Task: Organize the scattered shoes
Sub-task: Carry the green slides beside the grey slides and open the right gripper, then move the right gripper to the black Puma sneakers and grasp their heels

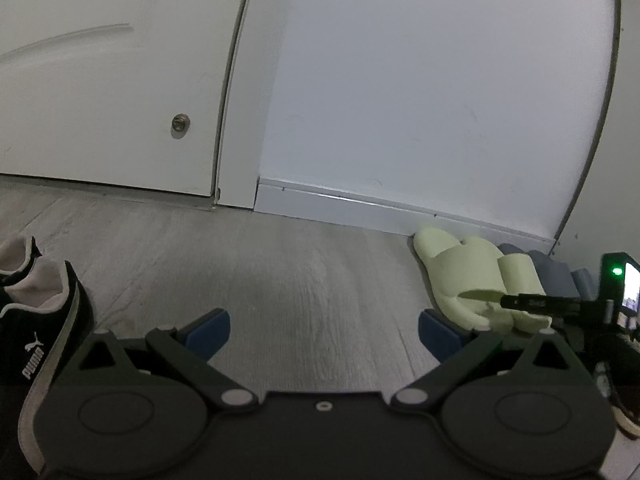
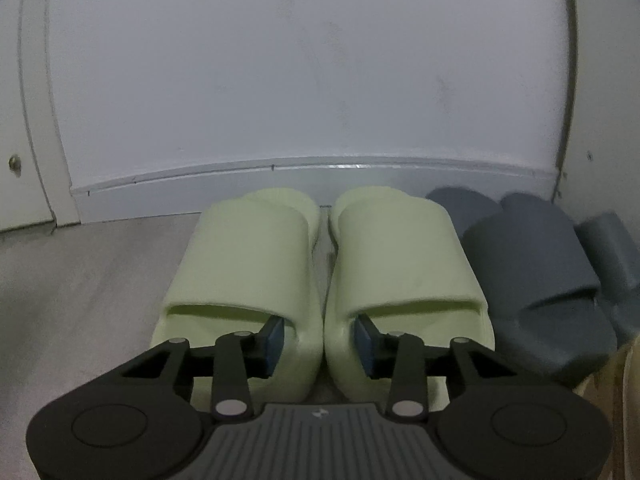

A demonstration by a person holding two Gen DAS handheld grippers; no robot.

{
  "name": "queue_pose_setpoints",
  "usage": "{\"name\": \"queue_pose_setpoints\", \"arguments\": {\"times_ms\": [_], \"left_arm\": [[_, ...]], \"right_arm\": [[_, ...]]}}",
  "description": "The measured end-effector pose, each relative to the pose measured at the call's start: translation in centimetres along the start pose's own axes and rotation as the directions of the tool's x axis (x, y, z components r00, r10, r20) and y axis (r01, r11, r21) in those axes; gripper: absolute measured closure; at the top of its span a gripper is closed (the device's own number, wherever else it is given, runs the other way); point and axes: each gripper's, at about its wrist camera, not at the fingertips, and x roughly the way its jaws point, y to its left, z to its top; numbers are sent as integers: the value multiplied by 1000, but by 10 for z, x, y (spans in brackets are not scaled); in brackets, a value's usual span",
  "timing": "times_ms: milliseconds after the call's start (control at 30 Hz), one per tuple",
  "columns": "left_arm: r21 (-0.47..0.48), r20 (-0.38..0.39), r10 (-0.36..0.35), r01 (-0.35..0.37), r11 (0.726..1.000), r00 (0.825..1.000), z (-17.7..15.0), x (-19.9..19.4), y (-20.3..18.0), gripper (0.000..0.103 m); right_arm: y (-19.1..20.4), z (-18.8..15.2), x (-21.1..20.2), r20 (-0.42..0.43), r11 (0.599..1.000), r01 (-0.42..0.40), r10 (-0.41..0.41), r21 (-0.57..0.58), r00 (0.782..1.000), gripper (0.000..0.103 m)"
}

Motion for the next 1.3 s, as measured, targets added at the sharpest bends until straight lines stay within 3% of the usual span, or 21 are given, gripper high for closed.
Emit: {"name": "queue_pose_setpoints", "arguments": {"times_ms": [33,133,200,300,400,533,567,667,733,867,967,1000,1067,1100,1167,1300], "left_arm": [[-4,4,6,-6,1000,1000,1,-2,1,1],[-9,28,43,-43,999,999,6,-13,5,1],[-19,47,68,-67,998,997,9,-26,10,1],[-30,98,125,-122,992,987,15,-58,25,1],[-23,183,230,-230,973,956,20,-94,44,1],[-150,210,324,-297,943,922,17,-132,78,1],[-198,223,360,-319,927,906,15,-150,91,1],[-221,237,414,-366,904,879,15,-182,114,1],[-172,217,430,-399,901,876,15,-191,123,1],[10,157,545,-553,833,824,-1,-188,138,1],[5,95,565,-568,823,820,-16,-178,156,1],[-7,79,570,-571,821,818,-20,-175,161,1],[-23,45,600,-600,800,799,-28,-167,176,1],[-26,34,608,-608,794,793,-30,-165,183,1],[-25,-1,619,-618,785,786,-39,-159,199,1],[-5,-54,617,-618,786,785,-54,-148,217,1]], "right_arm": [[-2,1,-3,-3,999,1,-1,32,1000,37],[-9,2,-28,17,978,-36,33,204,999,35],[-5,3,-40,27,971,-50,45,236,999,32],[21,5,-74,56,958,-99,87,267,995,20],[56,-2,-105,56,953,-133,122,274,991,13],[106,-21,-137,73,935,-202,189,291,979,7],[109,-21,-138,73,935,-203,190,292,979,7],[166,-39,-164,102,945,-215,195,244,975,3],[191,-45,-172,105,958,-210,192,193,976,1],[258,-56,-183,96,969,-232,224,82,970,1],[295,-57,-180,59,955,-287,283,78,957,1],[307,-55,-176,34,947,-307,306,98,952,3],[333,-49,-165,-16,925,-356,361,133,932,11],[344,-47,-162,-34,916,-376,384,140,923,20],[380,-35,-147,-111,869,-476,491,133,864,31],[429,-18,-119,-239,846,-493,531,201,813,33]]}}
